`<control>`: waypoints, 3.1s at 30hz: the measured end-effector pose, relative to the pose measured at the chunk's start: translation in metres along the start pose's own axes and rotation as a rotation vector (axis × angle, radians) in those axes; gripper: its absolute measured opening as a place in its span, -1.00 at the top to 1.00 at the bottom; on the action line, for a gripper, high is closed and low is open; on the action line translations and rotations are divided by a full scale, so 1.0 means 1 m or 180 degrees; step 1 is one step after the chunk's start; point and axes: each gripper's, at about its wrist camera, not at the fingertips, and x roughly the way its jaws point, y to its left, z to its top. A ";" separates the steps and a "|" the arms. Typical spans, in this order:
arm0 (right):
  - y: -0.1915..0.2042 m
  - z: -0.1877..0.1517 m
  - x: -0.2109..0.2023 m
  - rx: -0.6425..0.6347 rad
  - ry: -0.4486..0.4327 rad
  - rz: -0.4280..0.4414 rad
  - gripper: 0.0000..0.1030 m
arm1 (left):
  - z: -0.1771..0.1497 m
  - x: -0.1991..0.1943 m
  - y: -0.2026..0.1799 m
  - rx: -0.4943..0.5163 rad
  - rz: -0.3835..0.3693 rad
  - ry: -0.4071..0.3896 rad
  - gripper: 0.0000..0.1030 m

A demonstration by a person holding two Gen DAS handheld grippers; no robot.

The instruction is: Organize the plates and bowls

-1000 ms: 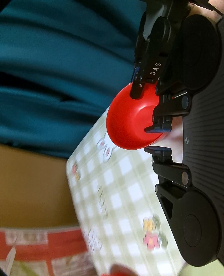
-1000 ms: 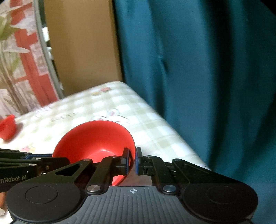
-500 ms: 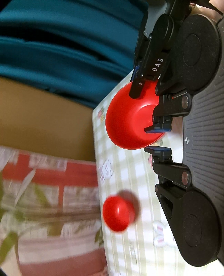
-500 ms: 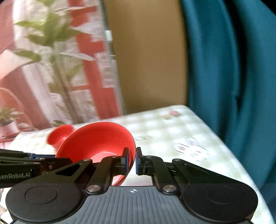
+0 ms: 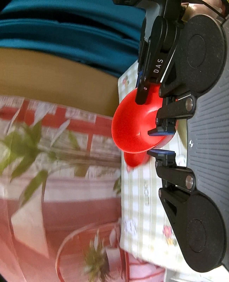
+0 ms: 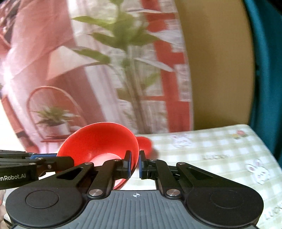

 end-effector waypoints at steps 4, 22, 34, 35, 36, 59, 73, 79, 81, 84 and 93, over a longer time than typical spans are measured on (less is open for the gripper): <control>0.040 0.005 0.012 -0.0120 0.0044 0.0216 0.86 | -0.006 -0.018 0.031 -0.0095 0.0204 -0.0030 0.68; 0.197 -0.035 0.099 -0.0639 0.0599 0.0931 0.85 | -0.064 -0.044 0.180 -0.0910 0.0817 0.0222 0.68; 0.248 -0.071 0.147 -0.0852 0.1046 0.1109 0.84 | -0.095 -0.033 0.228 -0.1246 0.1001 0.0437 0.68; 0.251 -0.074 0.149 -0.0861 0.1075 0.1115 0.84 | -0.097 -0.033 0.230 -0.1293 0.1004 0.0432 0.68; 0.252 -0.076 0.151 -0.0864 0.1099 0.1120 0.84 | -0.099 -0.033 0.232 -0.1347 0.1007 0.0422 0.68; 0.261 -0.106 0.158 -0.1054 0.1263 0.1128 0.83 | -0.133 -0.021 0.238 -0.1601 0.1160 0.0502 0.68; 0.259 -0.110 0.160 -0.1125 0.1266 0.1100 0.84 | -0.138 -0.014 0.237 -0.1599 0.1183 0.0568 0.68; 0.261 -0.111 0.158 -0.1208 0.1224 0.1078 0.82 | -0.138 -0.014 0.239 -0.1615 0.1207 0.0573 0.68; 0.261 -0.110 0.158 -0.1219 0.1221 0.1069 0.81 | -0.138 -0.014 0.239 -0.1616 0.1223 0.0577 0.68; 0.259 -0.110 0.158 -0.1207 0.1219 0.1060 0.76 | -0.139 -0.014 0.240 -0.1643 0.1243 0.0576 0.68; 0.247 -0.099 0.151 -0.1080 0.1116 0.1066 0.74 | -0.122 -0.026 0.234 -0.1575 0.1246 0.0388 0.68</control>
